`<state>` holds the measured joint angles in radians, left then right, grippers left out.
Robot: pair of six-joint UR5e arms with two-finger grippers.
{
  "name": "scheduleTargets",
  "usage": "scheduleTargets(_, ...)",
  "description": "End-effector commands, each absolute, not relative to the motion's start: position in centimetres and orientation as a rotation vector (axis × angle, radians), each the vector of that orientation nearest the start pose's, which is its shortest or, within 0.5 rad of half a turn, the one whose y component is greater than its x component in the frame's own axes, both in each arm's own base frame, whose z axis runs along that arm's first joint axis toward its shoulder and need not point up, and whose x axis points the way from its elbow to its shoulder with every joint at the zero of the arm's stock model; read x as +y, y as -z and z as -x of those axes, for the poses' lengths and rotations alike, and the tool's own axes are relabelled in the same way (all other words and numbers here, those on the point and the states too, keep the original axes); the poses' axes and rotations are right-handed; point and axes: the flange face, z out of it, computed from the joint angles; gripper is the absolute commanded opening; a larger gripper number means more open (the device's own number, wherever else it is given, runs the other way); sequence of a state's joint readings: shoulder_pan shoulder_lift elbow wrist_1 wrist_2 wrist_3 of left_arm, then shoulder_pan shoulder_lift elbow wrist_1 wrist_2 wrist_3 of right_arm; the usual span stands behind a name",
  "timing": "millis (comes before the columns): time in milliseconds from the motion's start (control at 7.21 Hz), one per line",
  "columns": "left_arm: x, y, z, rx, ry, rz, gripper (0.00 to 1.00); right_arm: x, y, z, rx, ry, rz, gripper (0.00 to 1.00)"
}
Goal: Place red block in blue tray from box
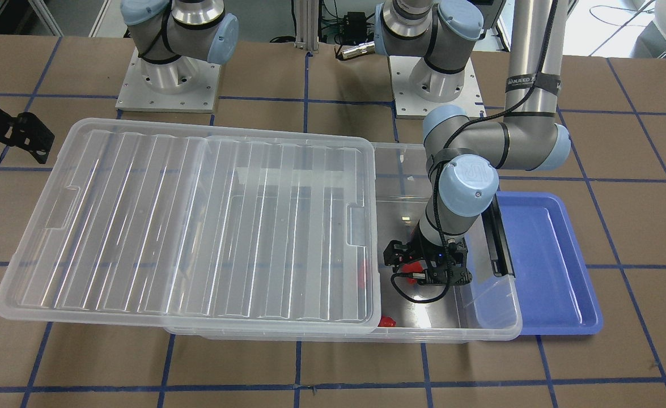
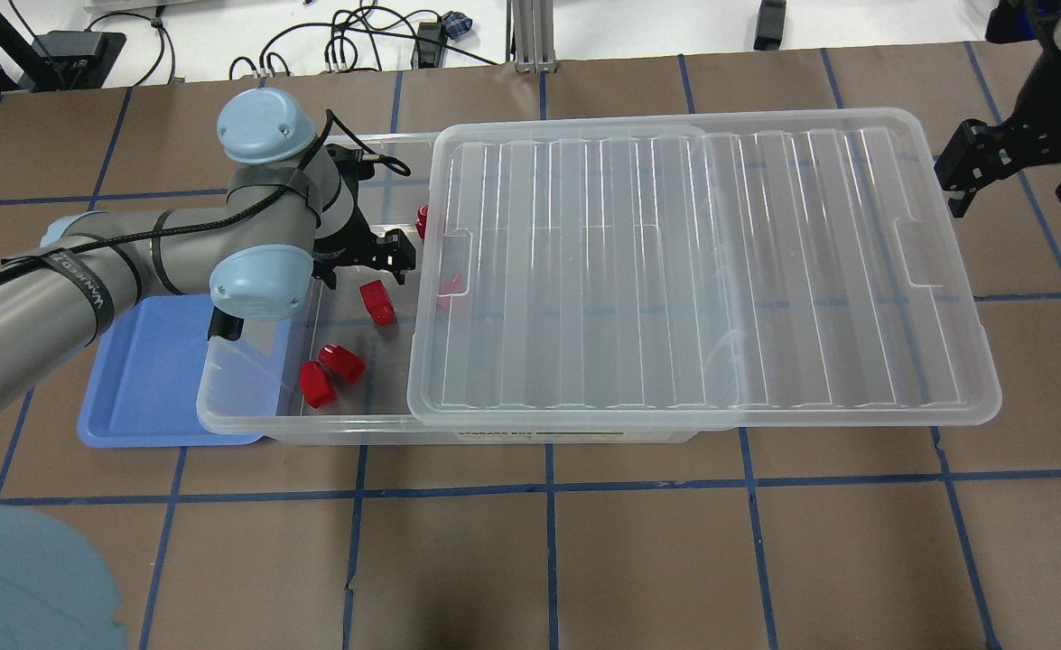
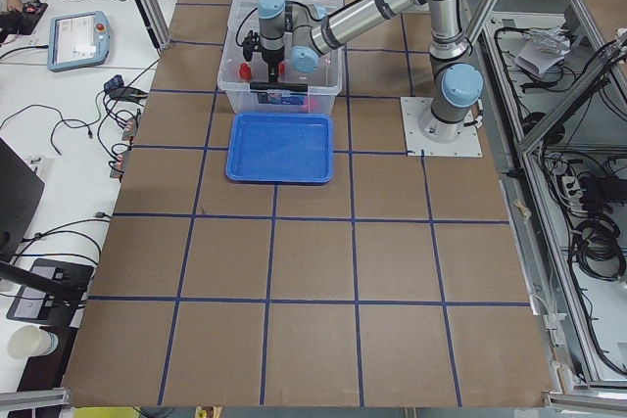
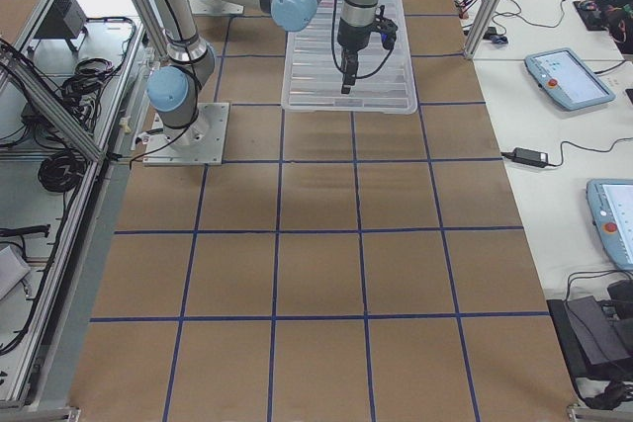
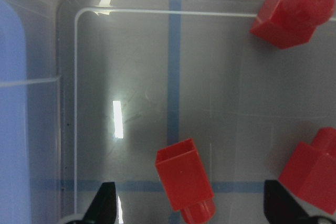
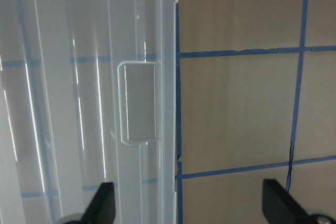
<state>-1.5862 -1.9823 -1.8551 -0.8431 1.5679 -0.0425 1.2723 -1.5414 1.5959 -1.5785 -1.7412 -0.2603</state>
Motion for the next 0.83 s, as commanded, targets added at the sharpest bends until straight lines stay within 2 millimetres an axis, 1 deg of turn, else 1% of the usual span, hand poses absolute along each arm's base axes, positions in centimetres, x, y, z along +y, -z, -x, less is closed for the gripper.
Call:
scheduleTargets(0,-57.2,-18.4,14.1,3.143,0.0,0.043,1.0,-50.7,-46.5,3.4,3.283,-0.183,-0.041,1.0)
scheduleTargets(139,-57.4,-18.4,14.2,3.141,0.0,0.039,1.0,-50.8,-46.4,3.4,3.283,-0.181,-0.036,1.0)
scheduleTargets(416,-57.4,-18.4,14.1,3.142,0.002,-0.002,0.62,-50.8,-46.0,3.5,3.281,-0.182,-0.039,1.0)
scheduleTargets(555,-57.7,-19.2,14.1,3.136,0.024,0.0,0.43,-50.8,-45.7,3.6,3.28,-0.187,-0.051,1.0)
scheduleTargets(693,-57.9,-20.0,14.1,3.137,0.036,0.0,0.2,-51.0,-45.3,3.6,3.278,-0.196,-0.057,1.0)
